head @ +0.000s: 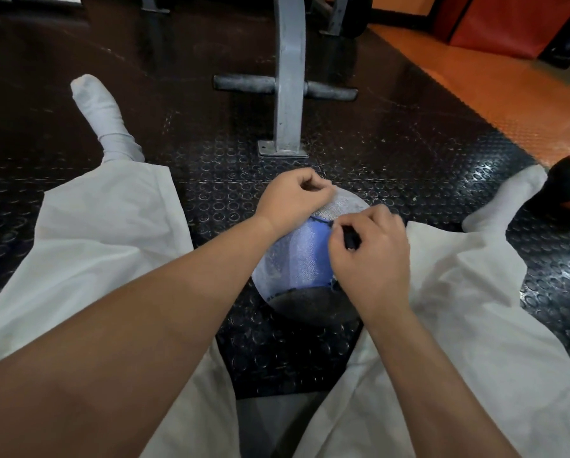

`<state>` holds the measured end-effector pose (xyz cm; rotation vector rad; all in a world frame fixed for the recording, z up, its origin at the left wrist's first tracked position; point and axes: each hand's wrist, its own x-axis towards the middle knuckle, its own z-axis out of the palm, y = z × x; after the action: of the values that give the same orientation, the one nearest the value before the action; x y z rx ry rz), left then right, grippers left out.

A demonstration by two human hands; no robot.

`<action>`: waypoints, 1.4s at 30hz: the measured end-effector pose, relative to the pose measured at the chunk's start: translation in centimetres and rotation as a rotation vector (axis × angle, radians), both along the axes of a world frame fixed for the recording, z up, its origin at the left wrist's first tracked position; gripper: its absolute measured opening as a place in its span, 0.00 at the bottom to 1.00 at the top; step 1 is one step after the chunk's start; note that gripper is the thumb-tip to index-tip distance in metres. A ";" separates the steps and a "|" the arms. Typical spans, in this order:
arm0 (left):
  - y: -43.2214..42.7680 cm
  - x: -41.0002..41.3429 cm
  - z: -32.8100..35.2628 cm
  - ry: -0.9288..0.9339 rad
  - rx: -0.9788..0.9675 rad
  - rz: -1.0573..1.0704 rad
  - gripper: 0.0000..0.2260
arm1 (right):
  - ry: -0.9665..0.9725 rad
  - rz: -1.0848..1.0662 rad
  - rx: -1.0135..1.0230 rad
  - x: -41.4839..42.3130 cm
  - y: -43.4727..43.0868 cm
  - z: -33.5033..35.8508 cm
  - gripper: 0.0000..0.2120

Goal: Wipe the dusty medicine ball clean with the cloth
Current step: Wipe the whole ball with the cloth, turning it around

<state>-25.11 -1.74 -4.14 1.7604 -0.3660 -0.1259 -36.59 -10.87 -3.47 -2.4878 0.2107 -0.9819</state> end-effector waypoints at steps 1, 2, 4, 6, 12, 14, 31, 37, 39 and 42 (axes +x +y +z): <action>-0.3 0.0 0.1 -0.007 0.016 0.007 0.07 | -0.008 -0.004 -0.028 0.3 0.3 0.1 0.06; -0.5 0.2 0.2 -0.015 0.033 0.023 0.08 | -0.015 -0.011 -0.065 0.8 0.7 0.1 0.05; -0.9 0.7 0.7 -0.011 0.056 0.046 0.09 | -0.020 -0.054 -0.142 1.6 1.4 -0.1 0.03; -1.1 1.3 1.0 0.011 0.083 0.049 0.11 | -0.041 -0.085 -0.185 1.6 1.5 -0.8 0.03; -2.1 3.2 1.5 0.042 0.190 0.004 0.11 | -0.071 -0.041 -0.261 -2.1 1.0 -5.0 0.06; -2.6 3.4 1.4 0.036 0.212 -0.005 0.11 | -0.058 -0.064 -0.190 -1.5 0.6 -4.4 0.07; -2.6 4.4 1.3 0.063 0.252 0.111 0.16 | -0.134 -0.077 0.085 -1.2 0.5 -5.9 0.06; -1.1 4.0 0.6 0.073 0.201 0.223 0.15 | -0.129 -0.273 0.824 1.2 -2.1 -3.8 0.02; -1.0 3.7 0.3 0.080 0.179 0.250 0.15 | -0.093 -0.290 0.845 1.2 -2.2 -3.6 0.03; -0.7 3.7 0.3 0.076 0.180 0.249 0.14 | -0.094 -0.208 0.561 1.2 -1.0 -3.3 0.02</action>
<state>-21.40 -2.39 -3.86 1.9572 -0.0803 -0.0486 -35.36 -11.83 -6.72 -1.9299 0.6307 -0.9574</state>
